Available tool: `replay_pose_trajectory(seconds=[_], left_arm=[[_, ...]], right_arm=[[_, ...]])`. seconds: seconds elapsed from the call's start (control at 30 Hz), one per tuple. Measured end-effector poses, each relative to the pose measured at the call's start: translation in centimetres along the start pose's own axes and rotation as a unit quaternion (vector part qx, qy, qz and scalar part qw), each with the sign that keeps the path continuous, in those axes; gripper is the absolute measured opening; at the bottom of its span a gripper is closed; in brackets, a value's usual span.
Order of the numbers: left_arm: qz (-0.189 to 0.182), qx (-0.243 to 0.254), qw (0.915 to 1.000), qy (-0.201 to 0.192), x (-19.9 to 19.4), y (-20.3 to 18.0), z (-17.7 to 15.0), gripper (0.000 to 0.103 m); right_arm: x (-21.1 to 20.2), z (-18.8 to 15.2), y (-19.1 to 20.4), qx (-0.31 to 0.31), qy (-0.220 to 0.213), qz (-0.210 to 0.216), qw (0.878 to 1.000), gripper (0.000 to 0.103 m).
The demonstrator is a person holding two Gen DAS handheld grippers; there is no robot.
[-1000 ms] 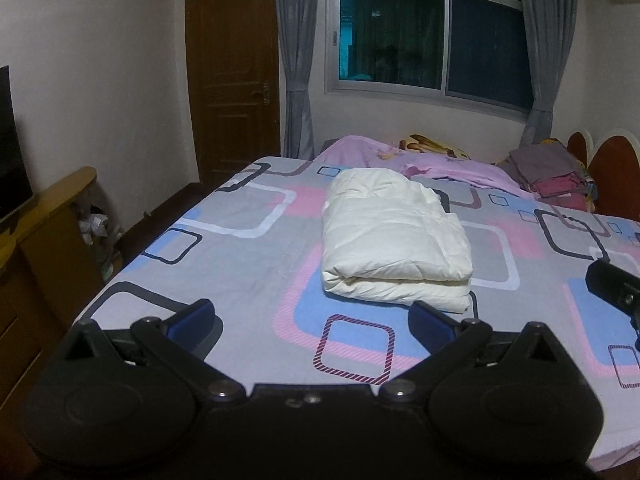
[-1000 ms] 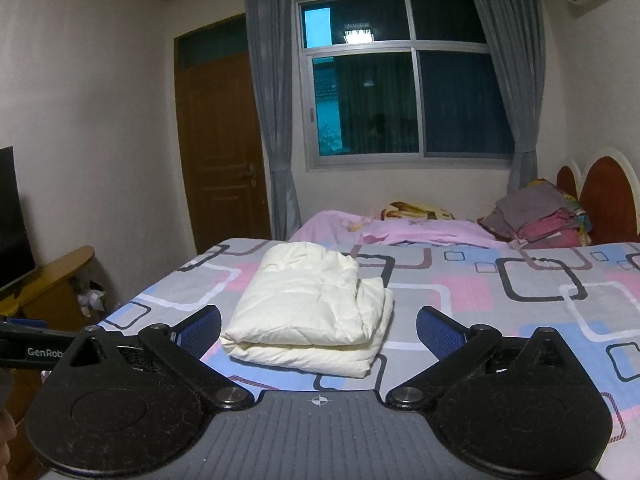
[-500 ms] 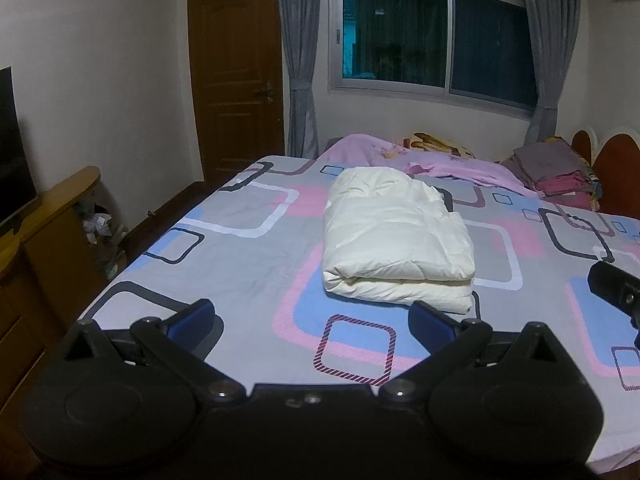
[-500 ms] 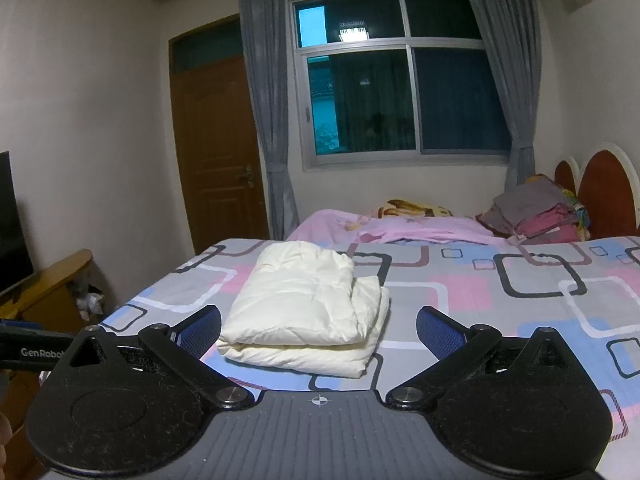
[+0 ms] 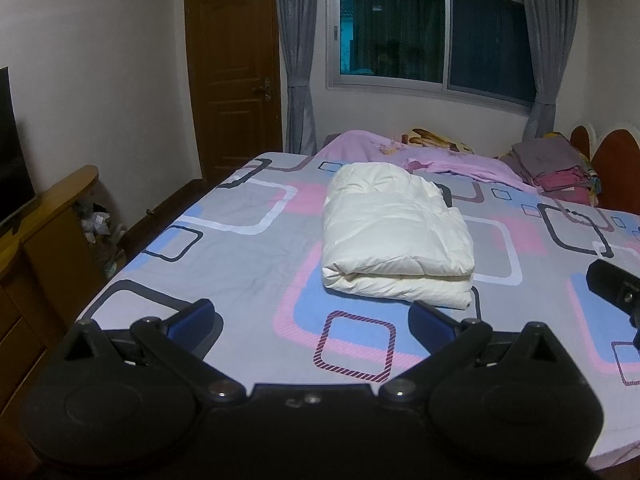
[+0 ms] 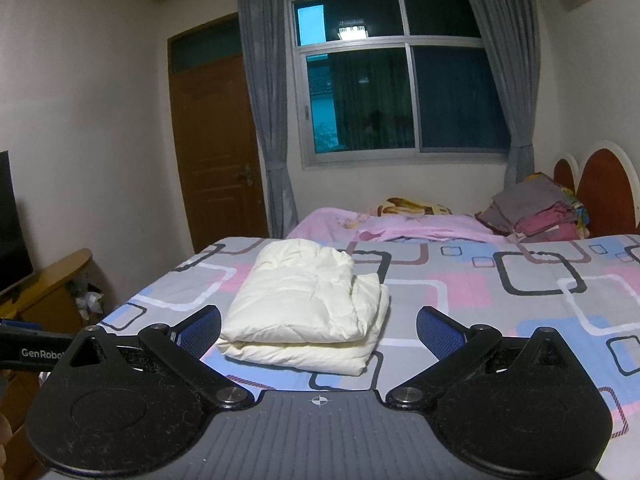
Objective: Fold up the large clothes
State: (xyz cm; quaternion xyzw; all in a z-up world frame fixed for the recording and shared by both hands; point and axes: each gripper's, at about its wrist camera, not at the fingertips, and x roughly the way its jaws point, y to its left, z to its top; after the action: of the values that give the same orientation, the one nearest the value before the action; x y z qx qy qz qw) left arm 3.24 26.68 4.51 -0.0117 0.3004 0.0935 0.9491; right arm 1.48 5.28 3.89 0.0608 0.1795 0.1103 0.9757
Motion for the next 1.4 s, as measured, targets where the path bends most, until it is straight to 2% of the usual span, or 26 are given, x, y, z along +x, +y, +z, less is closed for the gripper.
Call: replay_pose_trajectory(seconds=[1.2,1.4], left_arm=[[-0.008,-0.008,0.9998,0.019,2.5,1.0,1.1,0.103],[-0.045,-0.004,0.9987,0.024,4.1,0.8,1.1,0.103]], right_arm=[[2.8,0.0,0.7,-0.006,0.015,0.003,1.0,0.103],[4.2,-0.3,-0.2,0.005,0.02,-0.001,1.0,0.103]])
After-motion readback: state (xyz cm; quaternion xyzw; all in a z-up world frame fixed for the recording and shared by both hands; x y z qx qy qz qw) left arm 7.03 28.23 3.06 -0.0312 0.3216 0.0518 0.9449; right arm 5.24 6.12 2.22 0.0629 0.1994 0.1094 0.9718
